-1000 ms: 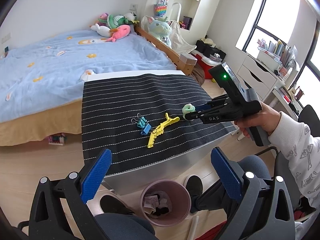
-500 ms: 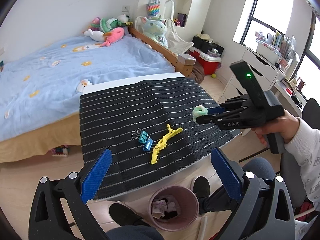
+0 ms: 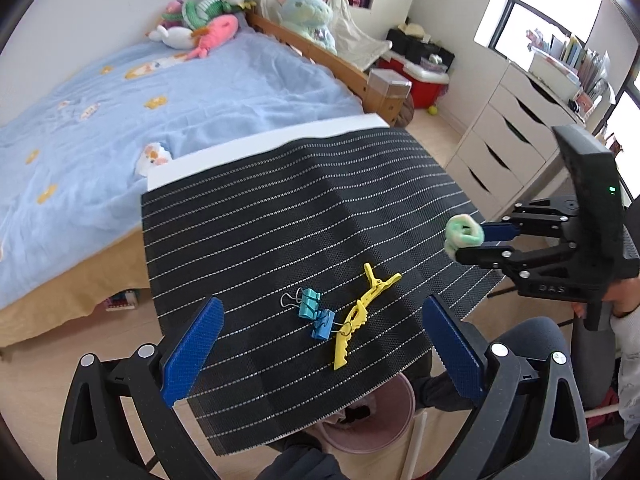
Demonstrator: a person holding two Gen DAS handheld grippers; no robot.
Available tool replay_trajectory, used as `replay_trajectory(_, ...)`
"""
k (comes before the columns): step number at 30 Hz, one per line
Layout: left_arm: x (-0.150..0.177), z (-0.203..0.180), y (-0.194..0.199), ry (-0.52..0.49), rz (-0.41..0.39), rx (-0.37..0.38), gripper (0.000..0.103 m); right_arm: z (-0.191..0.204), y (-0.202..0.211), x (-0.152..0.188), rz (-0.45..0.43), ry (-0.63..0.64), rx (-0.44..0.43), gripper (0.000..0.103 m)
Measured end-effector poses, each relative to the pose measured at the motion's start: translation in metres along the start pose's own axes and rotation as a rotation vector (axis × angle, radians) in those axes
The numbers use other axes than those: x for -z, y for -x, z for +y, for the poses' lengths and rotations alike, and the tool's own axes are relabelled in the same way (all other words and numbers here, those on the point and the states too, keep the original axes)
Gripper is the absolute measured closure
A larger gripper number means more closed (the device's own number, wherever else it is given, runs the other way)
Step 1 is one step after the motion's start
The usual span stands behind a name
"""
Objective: Collect trash
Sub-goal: 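Lift the scrunchie with the right tool while the left tool closes on the blue binder clip, then carry the blue clip with the left tool while the right tool drops the scrunchie into the wastebasket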
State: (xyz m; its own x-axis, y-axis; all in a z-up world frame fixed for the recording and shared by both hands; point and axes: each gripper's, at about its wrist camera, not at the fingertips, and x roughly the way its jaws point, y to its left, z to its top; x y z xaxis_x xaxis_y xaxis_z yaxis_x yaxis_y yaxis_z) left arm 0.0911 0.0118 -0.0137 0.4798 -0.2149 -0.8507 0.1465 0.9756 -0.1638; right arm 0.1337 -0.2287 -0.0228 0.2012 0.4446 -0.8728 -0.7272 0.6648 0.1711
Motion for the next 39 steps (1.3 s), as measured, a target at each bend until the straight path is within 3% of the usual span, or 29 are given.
replay_trajectory(10,-0.012,0.018,-0.053,0.046,0.140,0.048,0.009,-0.006,0.000,0.006,0.005,-0.015,0.004,0.076)
replay_trajectory(11,-0.012,0.018,-0.056,0.052,0.147,0.057,0.013,-0.007,0.000,0.007,0.005,-0.017,0.004,0.076)
replay_trajectory(13,-0.011,0.020,-0.062,0.063,0.164,0.068,0.034,-0.008,0.000,0.007,0.005,-0.020,0.004,0.076)
replay_trajectory(15,-0.009,0.021,-0.066,0.070,0.176,0.070,0.036,-0.008,-0.001,0.007,0.007,-0.020,0.005,0.076)
replay_trajectory(18,-0.007,0.021,-0.070,0.077,0.191,0.076,0.052,-0.008,-0.002,0.008,0.008,-0.020,0.004,0.076)
replay_trajectory(23,-0.006,0.022,-0.074,0.079,0.204,0.083,0.065,-0.008,-0.004,0.008,0.012,-0.017,0.002,0.076)
replay_trajectory(30,-0.004,0.024,-0.075,0.085,0.205,0.065,0.100,-0.007,-0.004,0.007,0.011,-0.013,0.001,0.076)
replay_trajectory(39,-0.006,0.024,-0.064,0.088,0.150,0.056,0.103,-0.005,-0.003,0.003,0.007,-0.009,0.000,0.076)
